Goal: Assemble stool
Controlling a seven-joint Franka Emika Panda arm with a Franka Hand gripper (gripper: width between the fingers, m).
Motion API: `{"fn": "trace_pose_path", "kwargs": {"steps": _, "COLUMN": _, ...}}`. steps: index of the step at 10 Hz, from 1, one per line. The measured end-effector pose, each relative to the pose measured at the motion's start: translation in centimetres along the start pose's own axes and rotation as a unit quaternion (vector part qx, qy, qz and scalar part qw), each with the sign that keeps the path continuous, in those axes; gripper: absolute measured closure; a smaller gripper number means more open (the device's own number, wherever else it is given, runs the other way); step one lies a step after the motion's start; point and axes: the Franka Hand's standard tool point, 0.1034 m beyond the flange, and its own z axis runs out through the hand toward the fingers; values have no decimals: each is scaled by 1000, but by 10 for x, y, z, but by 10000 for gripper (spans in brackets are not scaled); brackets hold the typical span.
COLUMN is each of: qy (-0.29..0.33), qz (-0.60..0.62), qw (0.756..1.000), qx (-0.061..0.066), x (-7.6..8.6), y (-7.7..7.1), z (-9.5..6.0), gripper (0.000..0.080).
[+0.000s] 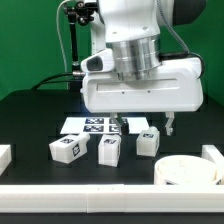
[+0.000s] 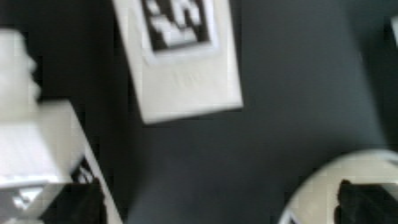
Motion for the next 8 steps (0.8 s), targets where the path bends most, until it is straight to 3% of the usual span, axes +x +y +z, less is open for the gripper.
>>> {"fn": "trace_pose_path", "kwargs": {"steps": 4, "qy": -118, "qz": -4, "qw": 993, "qx": -10, "x": -1, "y": 5, "z": 8, "gripper": 151}}
{"fn": "trace_pose_path", "kwargs": {"steps": 8, "qy": -253, "qz": -8, "qw": 967, "qx": -20, "x": -10, "y": 5, "z": 13, "gripper": 151}}
